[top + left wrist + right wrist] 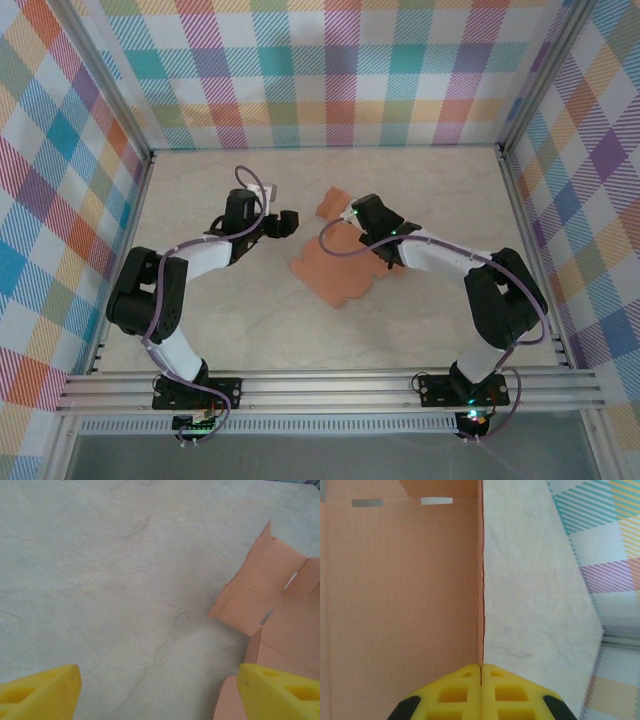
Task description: Fold the paper box
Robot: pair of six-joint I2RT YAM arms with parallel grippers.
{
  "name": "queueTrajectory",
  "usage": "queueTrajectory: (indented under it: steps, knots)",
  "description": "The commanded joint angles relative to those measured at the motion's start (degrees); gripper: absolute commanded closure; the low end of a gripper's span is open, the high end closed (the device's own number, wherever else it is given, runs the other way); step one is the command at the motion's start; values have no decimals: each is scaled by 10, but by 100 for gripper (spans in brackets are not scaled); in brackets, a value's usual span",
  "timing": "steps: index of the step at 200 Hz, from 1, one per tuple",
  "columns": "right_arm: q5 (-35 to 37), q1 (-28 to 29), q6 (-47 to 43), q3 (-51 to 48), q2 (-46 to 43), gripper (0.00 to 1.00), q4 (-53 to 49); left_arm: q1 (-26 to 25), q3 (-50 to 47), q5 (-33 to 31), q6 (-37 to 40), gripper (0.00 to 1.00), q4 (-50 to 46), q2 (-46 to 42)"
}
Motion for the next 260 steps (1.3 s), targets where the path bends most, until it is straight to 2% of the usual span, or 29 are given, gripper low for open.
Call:
queueTrajectory:
  steps: [1, 46, 77, 123, 159, 211, 260]
  knots:
    - [78, 15, -77, -15, -8, 100, 80, 20, -20, -4, -11, 10, 18, -30]
    - [106, 61, -163, -69, 2, 100, 205, 35, -39, -16, -10, 0, 18, -54]
    - [113, 85, -199, -103, 9, 100, 266, 37, -44, -22, -8, 0, 7, -64]
    - [133, 109, -316, -168, 33, 100, 467, 38, -41, -18, -18, 0, 3, -59]
    - [149, 125, -382, -193, 62, 100, 588, 39, -45, -24, -20, 0, 3, -60]
    - [150, 147, -467, -203, 112, 100, 705, 50, -12, -19, -43, 0, -39, -33]
    - [152, 156, -484, -212, 143, 100, 720, 81, 20, 3, -75, 0, -64, -3]
